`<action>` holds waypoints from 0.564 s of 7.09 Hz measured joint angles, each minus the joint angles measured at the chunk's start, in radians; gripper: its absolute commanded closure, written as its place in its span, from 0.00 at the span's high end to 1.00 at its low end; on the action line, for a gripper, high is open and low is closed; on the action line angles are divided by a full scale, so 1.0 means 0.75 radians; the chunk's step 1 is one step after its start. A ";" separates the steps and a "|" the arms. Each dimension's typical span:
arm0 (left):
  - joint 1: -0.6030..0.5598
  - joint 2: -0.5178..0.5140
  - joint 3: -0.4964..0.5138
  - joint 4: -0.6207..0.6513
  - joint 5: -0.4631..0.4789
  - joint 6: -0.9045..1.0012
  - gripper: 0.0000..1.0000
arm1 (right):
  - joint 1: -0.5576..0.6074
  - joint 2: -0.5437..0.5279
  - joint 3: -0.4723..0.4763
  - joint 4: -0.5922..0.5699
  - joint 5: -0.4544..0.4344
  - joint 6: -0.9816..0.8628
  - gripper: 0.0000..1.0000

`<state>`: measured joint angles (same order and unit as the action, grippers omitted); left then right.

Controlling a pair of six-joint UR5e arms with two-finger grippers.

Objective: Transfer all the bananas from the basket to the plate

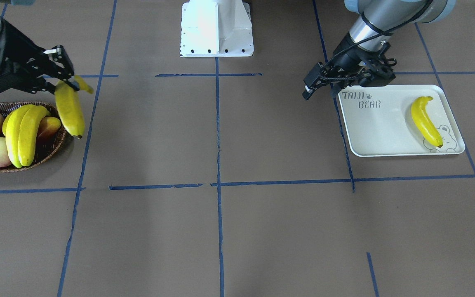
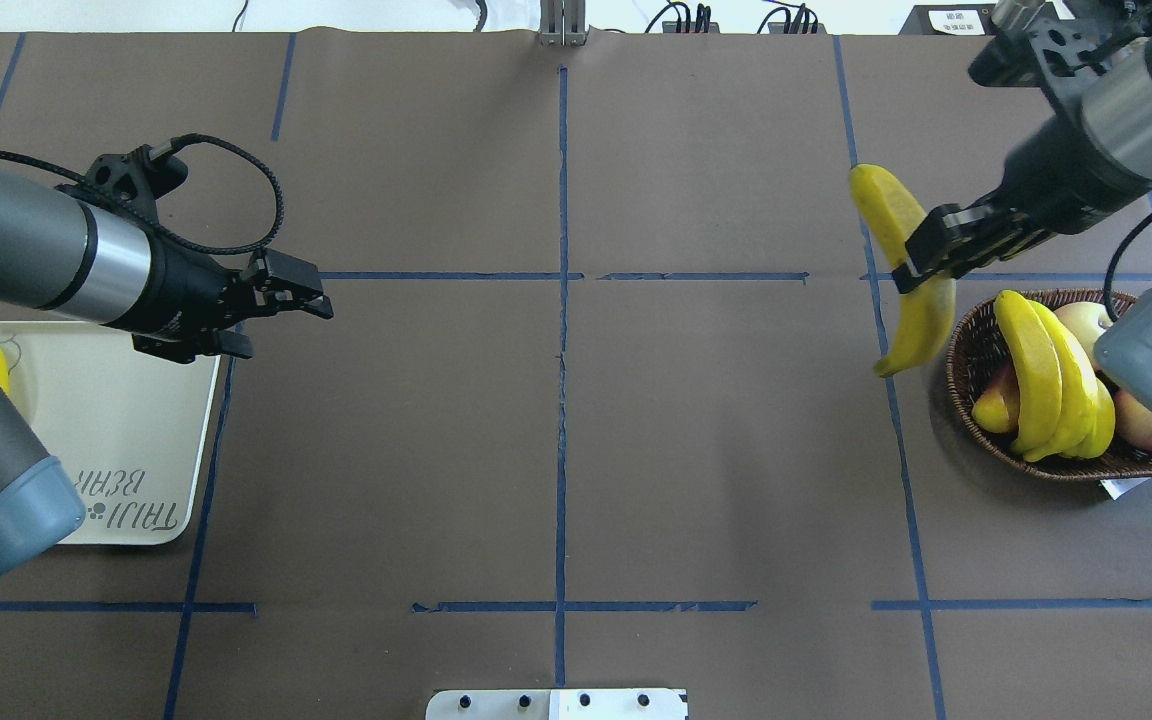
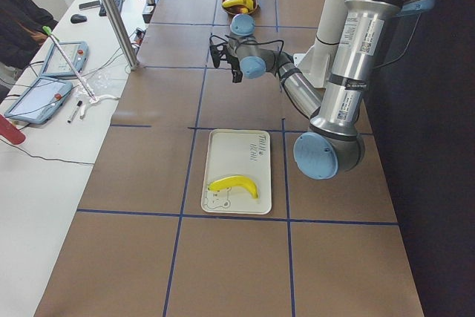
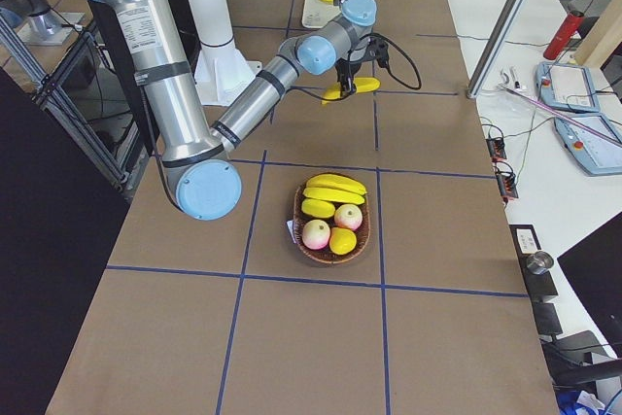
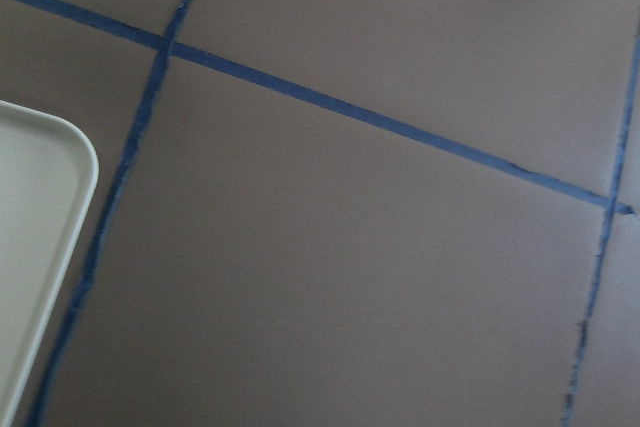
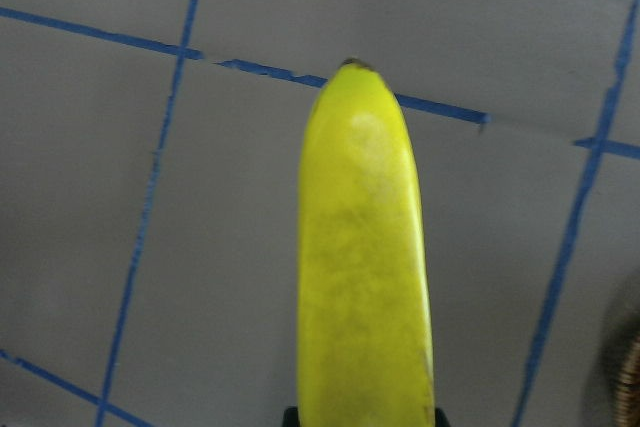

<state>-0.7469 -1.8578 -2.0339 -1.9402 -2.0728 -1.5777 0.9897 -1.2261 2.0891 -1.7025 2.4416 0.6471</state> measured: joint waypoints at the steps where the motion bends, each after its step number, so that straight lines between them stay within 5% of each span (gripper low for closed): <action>1: 0.021 -0.062 0.006 -0.072 0.002 -0.125 1.00 | -0.062 0.065 0.001 0.009 0.000 0.112 0.02; 4: 0.066 -0.133 0.101 -0.519 0.013 -0.435 1.00 | -0.184 0.197 0.009 0.016 -0.008 0.236 0.01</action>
<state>-0.6974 -1.9573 -1.9582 -2.3291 -2.0633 -1.9041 0.8517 -1.0787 2.0962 -1.6902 2.4359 0.8240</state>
